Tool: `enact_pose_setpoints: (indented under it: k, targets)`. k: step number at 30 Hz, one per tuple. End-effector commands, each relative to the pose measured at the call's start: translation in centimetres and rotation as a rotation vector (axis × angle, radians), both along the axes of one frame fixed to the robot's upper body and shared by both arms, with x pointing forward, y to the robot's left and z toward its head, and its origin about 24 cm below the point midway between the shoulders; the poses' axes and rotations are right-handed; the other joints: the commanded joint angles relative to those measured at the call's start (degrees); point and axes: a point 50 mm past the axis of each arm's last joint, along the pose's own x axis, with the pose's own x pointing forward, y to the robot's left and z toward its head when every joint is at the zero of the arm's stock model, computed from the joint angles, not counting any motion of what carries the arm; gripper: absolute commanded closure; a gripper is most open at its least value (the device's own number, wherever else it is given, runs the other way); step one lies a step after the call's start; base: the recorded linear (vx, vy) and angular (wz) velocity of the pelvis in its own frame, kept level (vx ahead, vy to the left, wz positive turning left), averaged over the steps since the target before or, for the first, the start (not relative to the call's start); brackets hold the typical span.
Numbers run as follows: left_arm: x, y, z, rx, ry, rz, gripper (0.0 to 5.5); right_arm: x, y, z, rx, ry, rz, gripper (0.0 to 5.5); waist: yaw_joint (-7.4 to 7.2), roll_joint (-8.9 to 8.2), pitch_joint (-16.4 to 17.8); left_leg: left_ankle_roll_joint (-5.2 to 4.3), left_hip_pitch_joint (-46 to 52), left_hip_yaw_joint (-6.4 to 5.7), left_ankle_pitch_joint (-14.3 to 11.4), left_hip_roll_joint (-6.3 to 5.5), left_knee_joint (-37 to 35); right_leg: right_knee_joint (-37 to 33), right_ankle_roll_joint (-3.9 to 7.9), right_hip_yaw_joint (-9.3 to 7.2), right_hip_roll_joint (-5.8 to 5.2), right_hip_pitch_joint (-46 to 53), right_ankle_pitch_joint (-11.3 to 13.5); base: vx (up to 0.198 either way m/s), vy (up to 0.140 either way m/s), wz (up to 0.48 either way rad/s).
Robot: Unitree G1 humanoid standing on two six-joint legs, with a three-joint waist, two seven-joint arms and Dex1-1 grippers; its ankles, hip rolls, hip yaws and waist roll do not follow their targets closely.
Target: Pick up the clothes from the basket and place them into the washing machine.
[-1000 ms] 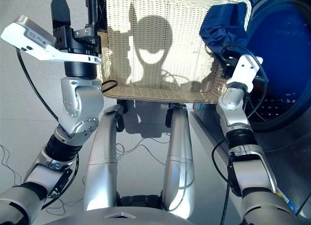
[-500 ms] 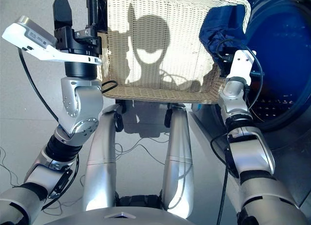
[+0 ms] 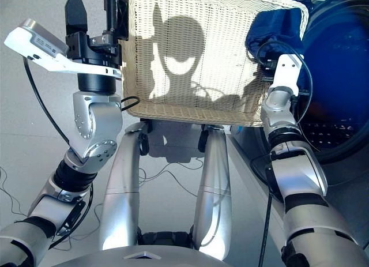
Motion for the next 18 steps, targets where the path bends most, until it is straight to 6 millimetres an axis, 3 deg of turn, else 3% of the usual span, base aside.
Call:
enact_pose_setpoints:
  k: [1, 7, 18]
  targets:
    - [-2.1, 0.6, 1.4, -0.038, -0.133, -0.016, 0.00, -2.0, -4.2, 1.8, -0.010, -0.111, -0.165, 5.50, 0.26, 0.39, -1.0, -0.11, 0.7, 1.36, -0.6, 0.95, -1.1, -3.7, 0.97, -0.07, 2.35, 1.4, 3.5, 0.000, 0.000, 0.000]
    - [-2.1, 0.6, 1.4, -0.038, -0.137, -0.010, 0.00, -3.4, -6.4, 2.4, 0.080, -0.202, -0.313, 5.50, 0.36, 0.72, -1.0, -0.05, 1.0, 1.17, -0.9, 0.85, -0.9, -3.2, 1.01, 0.02, 2.37, 1.4, 3.2, 0.000, 0.000, 0.000]
    - [-2.3, 0.7, 1.5, -0.035, -0.141, -0.006, 0.00, -7.7, -11.8, 6.0, 0.281, -0.504, -0.659, 5.50, 0.51, 1.26, -1.0, -0.09, 1.0, 0.89, -0.6, 0.63, -0.9, -3.1, 1.23, 0.10, 2.17, 1.5, 3.4, 0.000, 0.000, 0.000]
